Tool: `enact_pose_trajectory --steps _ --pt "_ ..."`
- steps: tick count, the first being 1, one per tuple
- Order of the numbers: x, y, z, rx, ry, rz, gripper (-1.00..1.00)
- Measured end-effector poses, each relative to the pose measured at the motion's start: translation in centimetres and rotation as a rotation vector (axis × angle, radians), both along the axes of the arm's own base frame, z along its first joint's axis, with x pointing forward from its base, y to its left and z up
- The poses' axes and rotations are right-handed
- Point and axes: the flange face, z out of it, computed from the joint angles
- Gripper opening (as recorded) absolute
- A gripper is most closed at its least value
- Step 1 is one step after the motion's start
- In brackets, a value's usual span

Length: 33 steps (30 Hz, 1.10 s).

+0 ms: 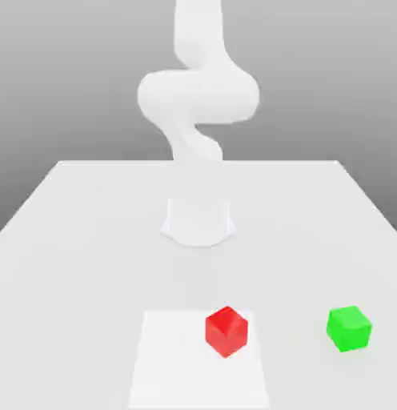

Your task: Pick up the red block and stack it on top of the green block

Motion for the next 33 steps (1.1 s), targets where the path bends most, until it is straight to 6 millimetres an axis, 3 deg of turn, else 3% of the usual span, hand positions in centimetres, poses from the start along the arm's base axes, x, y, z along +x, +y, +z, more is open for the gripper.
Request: enact_pose_trajectory --steps 8,16,24,33 --pt "4.7 0.1 -8.7 -0.162 0.114 0.323 0.0" --pt "7.5 1.4 -17.9 -0.316 0.206 0.655 0.0" --pt "8.1 3.2 -27.0 -0.463 0.28 1.001 0.0" --pt "6.6 4.7 -36.5 -0.619 0.342 1.402 0.0"
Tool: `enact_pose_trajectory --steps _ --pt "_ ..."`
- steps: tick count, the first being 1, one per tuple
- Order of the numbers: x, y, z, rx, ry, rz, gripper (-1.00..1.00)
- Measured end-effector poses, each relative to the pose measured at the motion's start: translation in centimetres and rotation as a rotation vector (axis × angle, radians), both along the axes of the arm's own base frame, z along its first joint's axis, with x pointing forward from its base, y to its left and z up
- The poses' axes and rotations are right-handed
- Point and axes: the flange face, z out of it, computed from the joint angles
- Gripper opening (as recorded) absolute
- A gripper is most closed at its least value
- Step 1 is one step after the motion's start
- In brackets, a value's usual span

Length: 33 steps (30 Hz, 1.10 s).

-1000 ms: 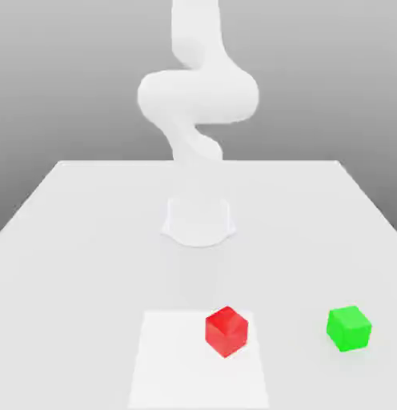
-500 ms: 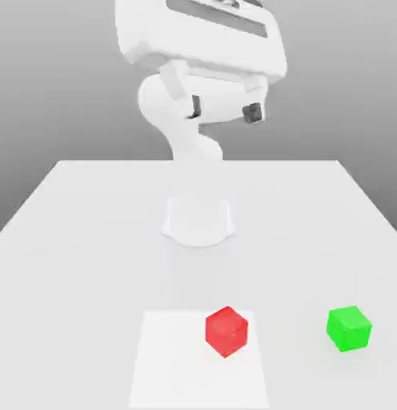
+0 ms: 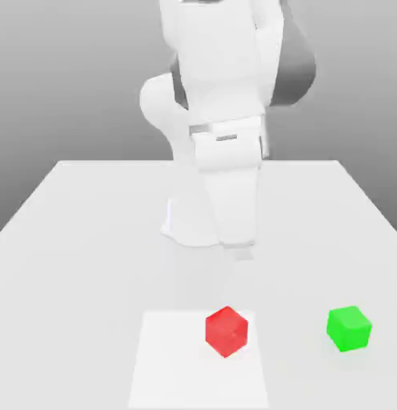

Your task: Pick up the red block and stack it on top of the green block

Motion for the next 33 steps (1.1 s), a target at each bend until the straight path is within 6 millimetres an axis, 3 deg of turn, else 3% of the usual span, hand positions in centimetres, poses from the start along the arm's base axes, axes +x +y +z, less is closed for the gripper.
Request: enact_pose_trajectory --steps 13,24,25,33 --pt "-4.9 0.3 -10.7 -0.172 0.121 0.582 0.0" --pt "-4.9 0.2 -16.8 -0.183 0.125 0.615 0.0" --pt "-5.1 0.2 -17.4 -0.182 0.127 0.614 -1.0" --pt "-5.0 0.2 -17.2 -0.181 0.127 0.615 -1.0"
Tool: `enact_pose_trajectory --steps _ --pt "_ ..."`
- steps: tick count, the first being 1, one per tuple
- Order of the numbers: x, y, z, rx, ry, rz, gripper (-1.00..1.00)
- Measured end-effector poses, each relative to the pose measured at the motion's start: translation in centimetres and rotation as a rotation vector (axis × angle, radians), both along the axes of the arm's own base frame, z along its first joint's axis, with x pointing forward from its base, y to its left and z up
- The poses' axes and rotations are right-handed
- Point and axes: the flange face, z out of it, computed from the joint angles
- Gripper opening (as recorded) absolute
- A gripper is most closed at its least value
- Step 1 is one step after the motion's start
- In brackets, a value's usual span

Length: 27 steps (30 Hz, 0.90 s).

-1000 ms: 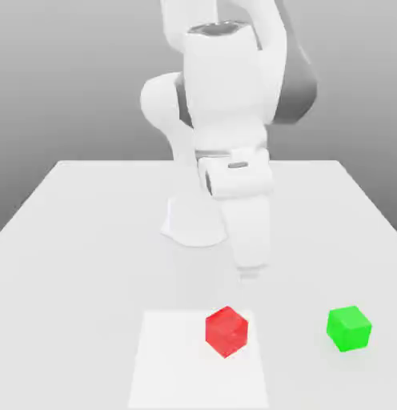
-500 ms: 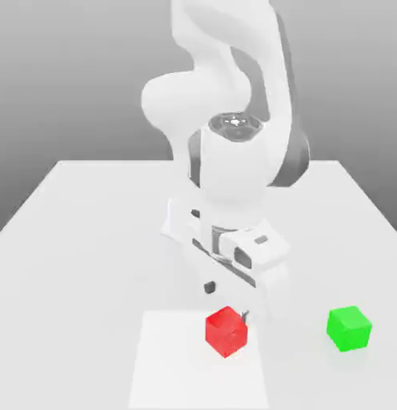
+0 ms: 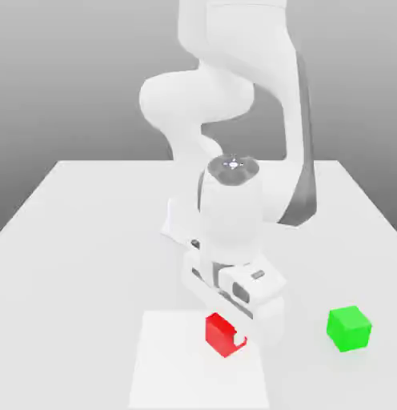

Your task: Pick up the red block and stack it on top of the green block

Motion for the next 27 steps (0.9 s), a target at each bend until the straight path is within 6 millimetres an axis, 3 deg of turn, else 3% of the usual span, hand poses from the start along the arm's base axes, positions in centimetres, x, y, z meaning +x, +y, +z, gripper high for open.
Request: enact_pose_trajectory --steps 11,15,18,24,27 --pt "-0.1 0.0 5.8 0.001 0.003 -0.01 -1.0" --pt "0.6 1.8 6.6 0.0 0.005 -0.09 -1.0" --pt "1.0 4.9 7.2 -0.001 0.005 -0.125 -1.0" --pt "-1.3 15.8 8.4 -0.002 0.005 -0.083 -1.0" --pt "-1.8 18.4 9.0 -0.001 0.005 -0.135 -1.0"
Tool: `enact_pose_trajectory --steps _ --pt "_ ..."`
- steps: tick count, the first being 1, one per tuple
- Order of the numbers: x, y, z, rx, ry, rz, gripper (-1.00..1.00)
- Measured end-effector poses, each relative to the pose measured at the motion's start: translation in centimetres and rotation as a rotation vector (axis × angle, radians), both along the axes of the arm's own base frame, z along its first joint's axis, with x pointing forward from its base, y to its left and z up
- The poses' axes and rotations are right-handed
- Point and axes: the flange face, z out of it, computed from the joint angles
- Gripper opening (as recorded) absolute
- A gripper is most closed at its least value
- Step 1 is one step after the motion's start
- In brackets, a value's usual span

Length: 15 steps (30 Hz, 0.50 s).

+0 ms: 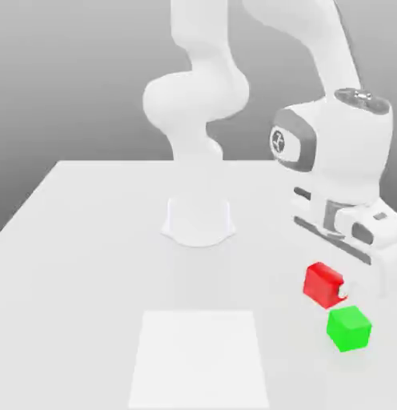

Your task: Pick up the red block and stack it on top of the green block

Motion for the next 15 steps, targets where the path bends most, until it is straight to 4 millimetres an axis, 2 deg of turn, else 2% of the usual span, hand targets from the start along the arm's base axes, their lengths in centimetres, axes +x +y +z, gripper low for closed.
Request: enact_pose_trajectory --steps 2,4,11,12,15 --pt "-0.4 1.7 0.4 0.0 0.0 -0.037 -1.0" --pt "-0.8 3.0 0.0 0.003 -0.002 -0.038 -1.0" --pt "-0.6 2.9 -4.7 0.004 -0.003 -0.053 -1.0" --pt "-0.6 2.8 -5.5 0.002 -0.002 -0.055 1.0" --pt "-0.6 2.8 -5.5 0.002 -0.002 -0.055 1.0"
